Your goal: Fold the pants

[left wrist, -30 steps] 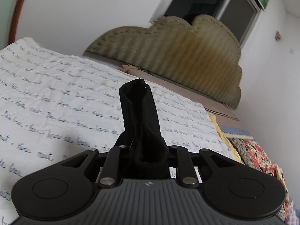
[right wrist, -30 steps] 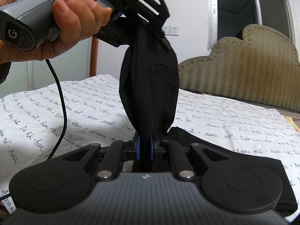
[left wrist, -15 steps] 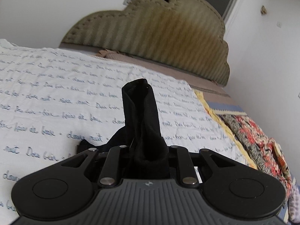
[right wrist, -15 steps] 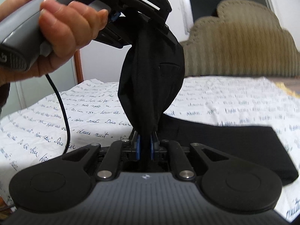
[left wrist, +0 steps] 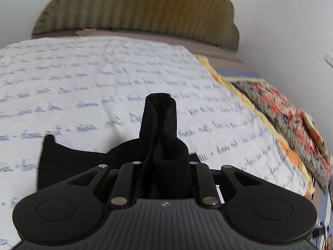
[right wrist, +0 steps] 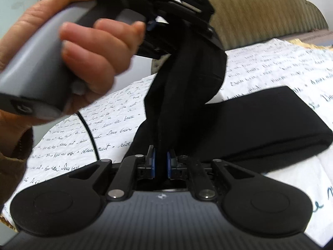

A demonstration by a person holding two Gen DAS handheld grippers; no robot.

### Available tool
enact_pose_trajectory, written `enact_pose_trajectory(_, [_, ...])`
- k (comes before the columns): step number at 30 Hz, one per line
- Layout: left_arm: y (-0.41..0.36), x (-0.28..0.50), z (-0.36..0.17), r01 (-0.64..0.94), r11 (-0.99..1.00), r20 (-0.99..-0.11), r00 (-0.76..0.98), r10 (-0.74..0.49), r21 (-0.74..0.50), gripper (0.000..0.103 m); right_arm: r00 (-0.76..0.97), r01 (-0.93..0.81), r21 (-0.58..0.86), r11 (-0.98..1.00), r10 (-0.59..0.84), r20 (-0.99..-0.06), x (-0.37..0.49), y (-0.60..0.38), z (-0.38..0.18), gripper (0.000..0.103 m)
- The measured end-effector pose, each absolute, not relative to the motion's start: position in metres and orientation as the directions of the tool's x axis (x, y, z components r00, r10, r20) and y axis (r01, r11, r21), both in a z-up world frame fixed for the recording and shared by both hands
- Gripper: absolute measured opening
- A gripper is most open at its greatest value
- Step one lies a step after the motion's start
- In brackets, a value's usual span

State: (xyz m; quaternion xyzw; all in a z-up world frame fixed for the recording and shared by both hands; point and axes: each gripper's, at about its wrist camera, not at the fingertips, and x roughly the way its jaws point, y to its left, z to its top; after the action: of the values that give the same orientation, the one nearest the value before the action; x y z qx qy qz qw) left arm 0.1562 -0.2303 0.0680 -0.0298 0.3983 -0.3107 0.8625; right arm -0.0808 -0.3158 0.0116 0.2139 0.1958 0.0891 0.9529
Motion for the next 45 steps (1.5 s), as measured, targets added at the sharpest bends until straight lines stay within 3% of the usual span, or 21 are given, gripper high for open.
enact_pose_trajectory(17, [-0.29, 0.142, 0.034, 0.644, 0.735, -0.734, 0.39, -0.556, -0.214, 0.021, 0.902, -0.022, 0.456, 0.89, 0.214, -0.374, -0.09, -0.326, 0.006, 0.01])
enact_pose_trajectory(22, [-0.295, 0.146, 0.028, 0.647, 0.707, -0.739, 0.32, -0.593, -0.287, 0.038, 0.89, 0.014, 0.528, 0.849, 0.229, -0.393, -0.094, -0.342, 0.001, 0.025])
enact_pose_trajectory(27, [-0.281, 0.145, 0.041, 0.649, 0.653, -0.66, 0.298, -0.69, -0.39, 0.042, 0.884, 0.046, 0.447, 0.893, 0.172, -0.435, -0.116, -0.352, 0.008, 0.04])
enact_pose_trajectory(29, [-0.275, 0.146, 0.051, 0.642, 0.645, -0.628, 0.312, -0.713, -0.414, 0.059, 0.879, 0.073, 0.423, 0.903, 0.142, -0.454, -0.125, -0.359, 0.009, 0.04])
enact_pose_trajectory(31, [-0.263, 0.147, 0.06, 0.629, 0.646, -0.593, 0.34, -0.73, -0.433, 0.068, 0.878, 0.11, 0.395, 0.912, 0.097, -0.469, -0.131, -0.367, 0.011, 0.04])
enact_pose_trajectory(36, [-0.225, 0.148, 0.064, 0.567, 0.708, -0.597, 0.414, -0.687, -0.422, 0.07, 0.891, 0.185, 0.316, 0.931, -0.023, -0.452, -0.136, -0.384, 0.025, 0.04])
enact_pose_trajectory(40, [-0.192, 0.141, 0.045, 0.512, 0.787, -0.637, 0.487, -0.597, -0.345, 0.07, 0.889, 0.207, 0.199, 0.958, -0.099, -0.448, -0.126, -0.383, 0.03, 0.04])
enact_pose_trajectory(45, [-0.161, 0.123, 0.021, 0.471, 0.842, -0.672, 0.536, -0.511, -0.265, 0.07, 0.884, 0.223, 0.16, 0.962, -0.13, -0.449, -0.109, -0.394, 0.022, 0.04])
